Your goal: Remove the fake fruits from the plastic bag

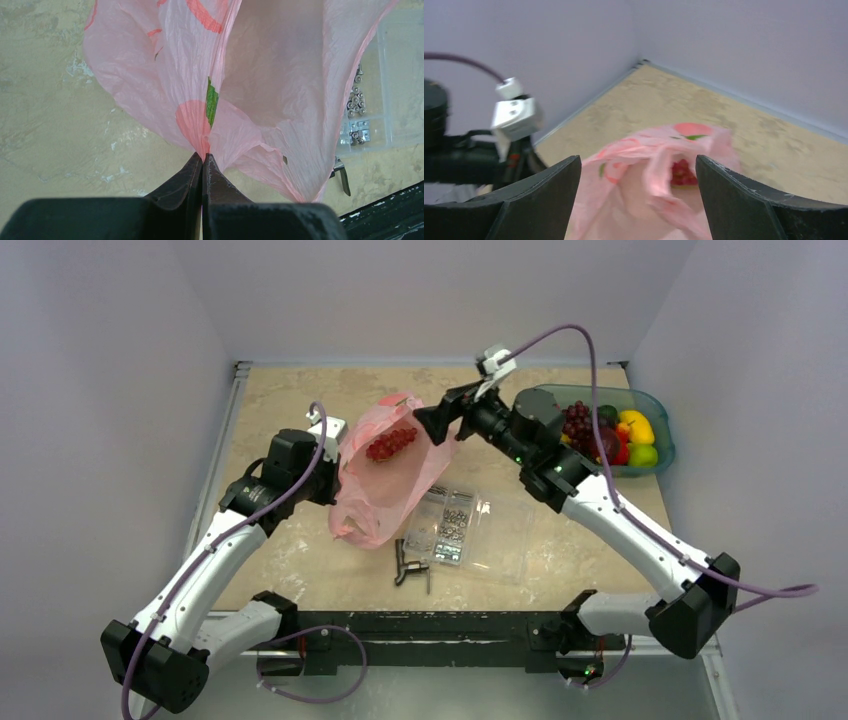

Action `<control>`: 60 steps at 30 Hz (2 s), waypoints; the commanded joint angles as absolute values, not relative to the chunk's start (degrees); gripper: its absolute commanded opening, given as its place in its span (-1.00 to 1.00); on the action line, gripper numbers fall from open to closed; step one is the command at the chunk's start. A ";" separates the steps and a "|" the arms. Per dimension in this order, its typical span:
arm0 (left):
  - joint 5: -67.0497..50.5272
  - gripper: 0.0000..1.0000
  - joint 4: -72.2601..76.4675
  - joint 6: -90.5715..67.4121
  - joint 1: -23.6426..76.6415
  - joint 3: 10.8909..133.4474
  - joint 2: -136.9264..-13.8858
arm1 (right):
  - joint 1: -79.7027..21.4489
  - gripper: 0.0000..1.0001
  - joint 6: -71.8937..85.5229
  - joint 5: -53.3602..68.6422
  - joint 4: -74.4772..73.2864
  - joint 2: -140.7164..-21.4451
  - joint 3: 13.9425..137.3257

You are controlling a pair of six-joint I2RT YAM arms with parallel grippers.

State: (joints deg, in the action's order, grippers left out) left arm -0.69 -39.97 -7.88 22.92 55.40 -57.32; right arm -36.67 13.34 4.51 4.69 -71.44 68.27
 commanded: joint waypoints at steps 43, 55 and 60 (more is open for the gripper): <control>-4.44 -1.00 -37.73 -7.73 22.76 56.08 -56.40 | -50.11 0.92 44.37 -34.13 7.02 -134.46 99.37; -2.80 -1.00 -38.00 -7.73 22.76 56.10 -55.75 | -50.10 0.27 40.44 -31.27 5.97 -136.40 100.22; -1.86 -1.00 -38.16 -7.82 22.76 56.03 -55.73 | -50.19 -0.51 35.01 -23.60 16.63 -127.79 92.57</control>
State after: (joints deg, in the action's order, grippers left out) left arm -2.94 -39.29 -7.88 22.92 55.40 -56.99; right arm -50.50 39.35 -29.41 10.94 -135.55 96.53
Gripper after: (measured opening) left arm 0.004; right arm 0.423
